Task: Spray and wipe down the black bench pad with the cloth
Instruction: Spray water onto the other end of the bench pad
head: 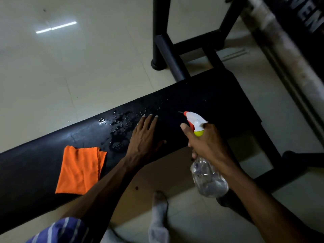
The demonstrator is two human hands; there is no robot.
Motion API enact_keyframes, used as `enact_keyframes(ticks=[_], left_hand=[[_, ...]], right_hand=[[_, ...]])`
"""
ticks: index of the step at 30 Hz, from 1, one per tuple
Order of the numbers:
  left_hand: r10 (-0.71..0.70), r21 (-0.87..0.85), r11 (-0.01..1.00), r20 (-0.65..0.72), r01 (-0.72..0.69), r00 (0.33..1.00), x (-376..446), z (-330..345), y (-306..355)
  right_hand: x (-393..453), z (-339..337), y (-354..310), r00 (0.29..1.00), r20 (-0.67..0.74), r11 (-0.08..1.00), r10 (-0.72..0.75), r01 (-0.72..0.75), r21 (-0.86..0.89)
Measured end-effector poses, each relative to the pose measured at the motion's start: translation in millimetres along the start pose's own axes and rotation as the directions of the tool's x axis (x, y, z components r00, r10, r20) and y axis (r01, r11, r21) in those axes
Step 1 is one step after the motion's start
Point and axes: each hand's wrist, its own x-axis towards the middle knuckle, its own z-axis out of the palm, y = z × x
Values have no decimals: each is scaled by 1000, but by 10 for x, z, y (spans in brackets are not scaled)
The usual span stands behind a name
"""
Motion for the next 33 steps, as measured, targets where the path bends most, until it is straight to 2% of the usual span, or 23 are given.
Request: enact_keyframes(ticks=[5, 9, 11, 16, 25, 29, 33], left_hand=[[78, 12, 997, 35, -78, 996, 173, 114, 272], [71, 21, 997, 46, -72, 996, 207, 154, 276], [184, 41, 981, 87, -188, 979, 408, 267, 722], [153, 65, 985, 81, -159, 985, 473, 244, 678], [181, 105, 977, 77, -188, 981, 419, 360, 657], [157, 115, 980, 70, -165, 985, 327, 353, 527], [113, 99, 988, 64, -119, 992, 156, 293, 349]], right_hand=[[57, -411, 182, 996, -84, 988, 33, -20, 151], [52, -580, 219, 975, -207, 982, 82, -43, 186], [-28, -1035, 516, 936, -318, 961, 149, -62, 269], [-58, -1043, 583, 938, -292, 967, 185, -120, 226], [-303, -1014, 829, 880, -397, 923, 259, -104, 371], [-394, -932, 808, 872, -405, 941, 274, -157, 298], [-524, -761, 711, 924, -305, 954, 230, -152, 259]])
